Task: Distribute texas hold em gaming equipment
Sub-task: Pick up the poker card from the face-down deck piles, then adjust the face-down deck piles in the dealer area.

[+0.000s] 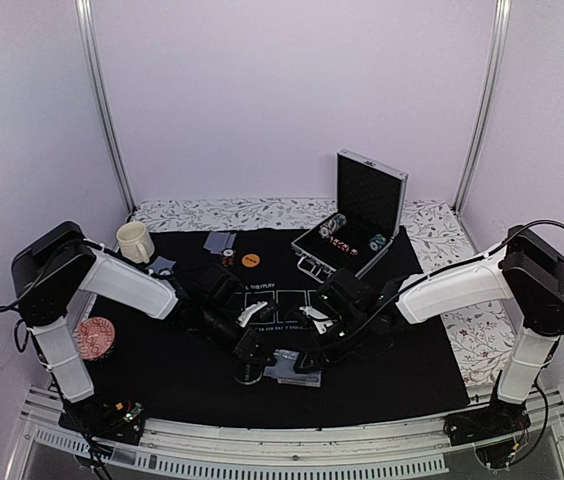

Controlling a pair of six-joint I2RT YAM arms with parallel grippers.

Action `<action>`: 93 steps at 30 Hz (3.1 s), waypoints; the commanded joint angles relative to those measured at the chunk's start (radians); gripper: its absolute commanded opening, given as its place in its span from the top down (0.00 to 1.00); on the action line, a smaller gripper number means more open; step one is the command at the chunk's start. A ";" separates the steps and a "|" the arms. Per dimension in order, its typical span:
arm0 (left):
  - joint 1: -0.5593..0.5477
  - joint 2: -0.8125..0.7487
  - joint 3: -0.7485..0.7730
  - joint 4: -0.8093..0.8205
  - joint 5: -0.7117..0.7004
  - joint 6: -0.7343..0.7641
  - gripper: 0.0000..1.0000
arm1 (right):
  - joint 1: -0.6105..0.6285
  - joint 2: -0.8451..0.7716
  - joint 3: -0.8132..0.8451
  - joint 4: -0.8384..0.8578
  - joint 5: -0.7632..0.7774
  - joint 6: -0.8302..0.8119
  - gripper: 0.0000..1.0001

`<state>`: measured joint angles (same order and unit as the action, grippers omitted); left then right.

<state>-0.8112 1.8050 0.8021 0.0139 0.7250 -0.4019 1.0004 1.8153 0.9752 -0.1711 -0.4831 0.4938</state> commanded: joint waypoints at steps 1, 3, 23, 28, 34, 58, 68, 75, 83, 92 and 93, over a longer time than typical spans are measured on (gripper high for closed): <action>0.002 0.013 -0.004 0.020 0.036 -0.002 0.78 | -0.002 0.023 0.015 0.004 0.000 -0.012 0.69; 0.003 0.001 -0.006 0.005 0.032 0.005 0.84 | -0.002 0.021 0.013 0.001 0.005 -0.012 0.69; 0.004 -0.094 0.024 -0.147 0.056 0.098 1.00 | -0.026 -0.062 -0.030 -0.083 0.089 -0.037 0.68; 0.005 -0.118 0.034 -0.191 0.058 0.139 1.00 | -0.036 -0.077 -0.042 -0.095 0.093 -0.041 0.68; 0.005 -0.103 0.044 -0.189 0.060 0.147 1.00 | -0.039 -0.098 -0.034 -0.101 0.090 -0.054 0.68; 0.005 -0.039 0.073 -0.165 0.030 0.190 1.00 | -0.131 -0.076 -0.073 0.046 -0.030 -0.187 0.55; 0.004 -0.044 0.064 -0.161 0.023 0.187 1.00 | -0.131 -0.038 -0.109 0.110 -0.115 -0.194 0.71; 0.006 -0.051 0.050 -0.168 0.018 0.191 1.00 | -0.133 -0.033 -0.131 0.055 -0.040 -0.213 0.96; 0.030 -0.083 0.040 -0.234 -0.014 0.225 1.00 | -0.136 -0.062 -0.140 0.010 -0.002 -0.236 0.97; 0.086 -0.221 0.041 -0.293 -0.022 0.247 1.00 | -0.136 -0.061 -0.123 0.000 -0.020 -0.240 0.97; 0.094 -0.233 0.045 -0.301 -0.029 0.246 1.00 | -0.136 -0.061 -0.120 -0.002 -0.025 -0.240 0.97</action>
<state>-0.7475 1.6375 0.8440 -0.2516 0.7094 -0.1783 0.8680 1.7668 0.8547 -0.1390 -0.5152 0.2680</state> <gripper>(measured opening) 0.006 0.031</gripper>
